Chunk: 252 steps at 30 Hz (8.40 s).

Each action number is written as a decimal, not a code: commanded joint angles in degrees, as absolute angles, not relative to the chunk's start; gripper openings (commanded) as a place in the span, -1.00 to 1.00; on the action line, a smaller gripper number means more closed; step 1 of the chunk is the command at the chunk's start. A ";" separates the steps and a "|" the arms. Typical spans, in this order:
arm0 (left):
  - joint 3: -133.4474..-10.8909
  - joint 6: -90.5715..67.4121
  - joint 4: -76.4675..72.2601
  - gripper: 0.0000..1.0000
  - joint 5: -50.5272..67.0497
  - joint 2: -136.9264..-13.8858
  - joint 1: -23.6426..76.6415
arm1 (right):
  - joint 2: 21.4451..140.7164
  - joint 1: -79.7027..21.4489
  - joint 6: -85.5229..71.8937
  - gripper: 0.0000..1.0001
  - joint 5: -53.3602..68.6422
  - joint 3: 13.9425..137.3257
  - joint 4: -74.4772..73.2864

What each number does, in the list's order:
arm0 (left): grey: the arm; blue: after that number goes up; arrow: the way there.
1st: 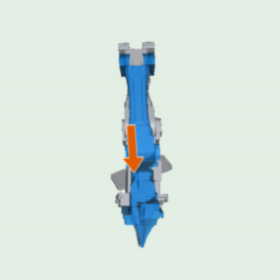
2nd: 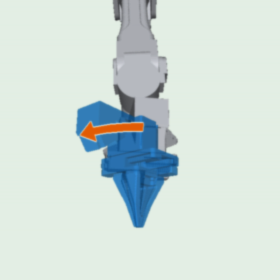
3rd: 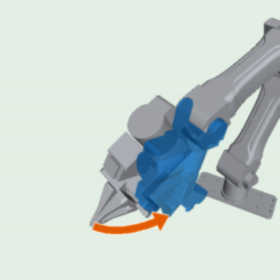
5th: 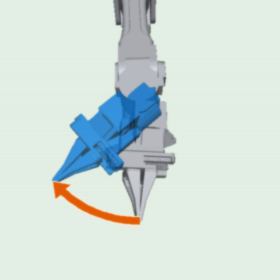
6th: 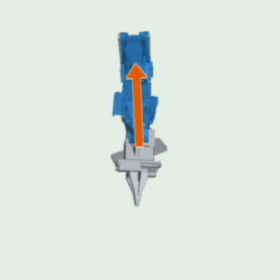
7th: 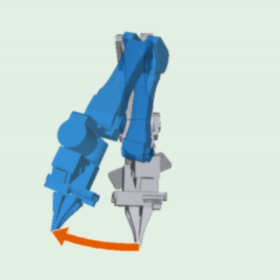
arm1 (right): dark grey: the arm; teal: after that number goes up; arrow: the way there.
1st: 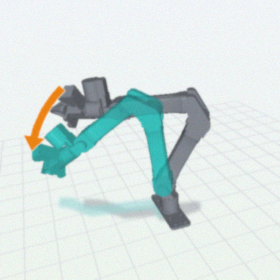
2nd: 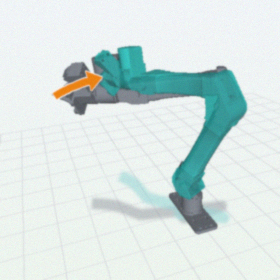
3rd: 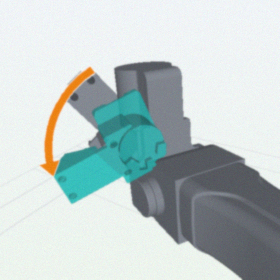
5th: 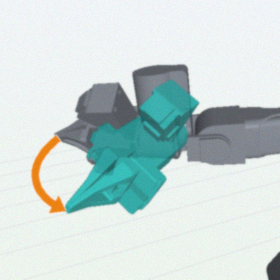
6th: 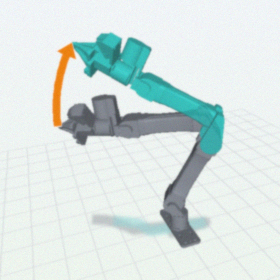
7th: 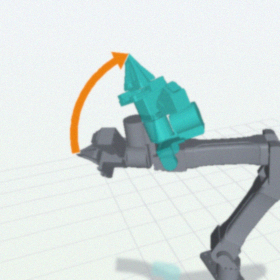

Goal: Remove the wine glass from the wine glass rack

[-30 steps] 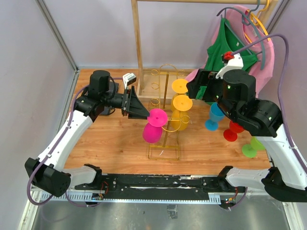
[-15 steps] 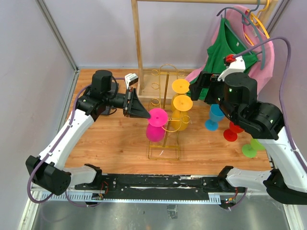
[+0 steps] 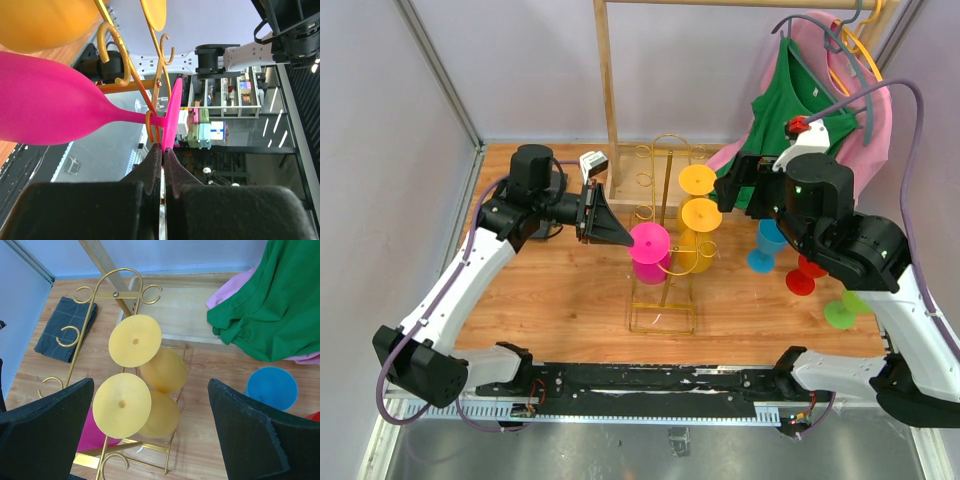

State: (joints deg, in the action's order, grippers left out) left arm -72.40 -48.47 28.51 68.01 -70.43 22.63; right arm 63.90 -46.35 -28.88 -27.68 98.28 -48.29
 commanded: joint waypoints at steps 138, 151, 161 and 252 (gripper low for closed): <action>-69.96 99.61 49.96 0.00 35.12 -31.25 21.93 | 97.28 -59.88 -28.72 -0.99 37.97 142.29 -55.35; -76.32 51.29 -19.70 0.99 -0.57 -52.97 21.84 | 76.64 -46.73 -21.30 -0.99 -1.10 126.32 -39.51; -90.97 23.40 -7.67 0.99 -8.12 -69.07 21.35 | 66.39 -46.73 -10.03 -0.99 -40.27 125.90 -47.29; -84.05 7.82 14.74 0.92 4.92 -70.38 12.81 | 51.81 -4.47 -33.44 -0.99 -8.40 49.06 -64.80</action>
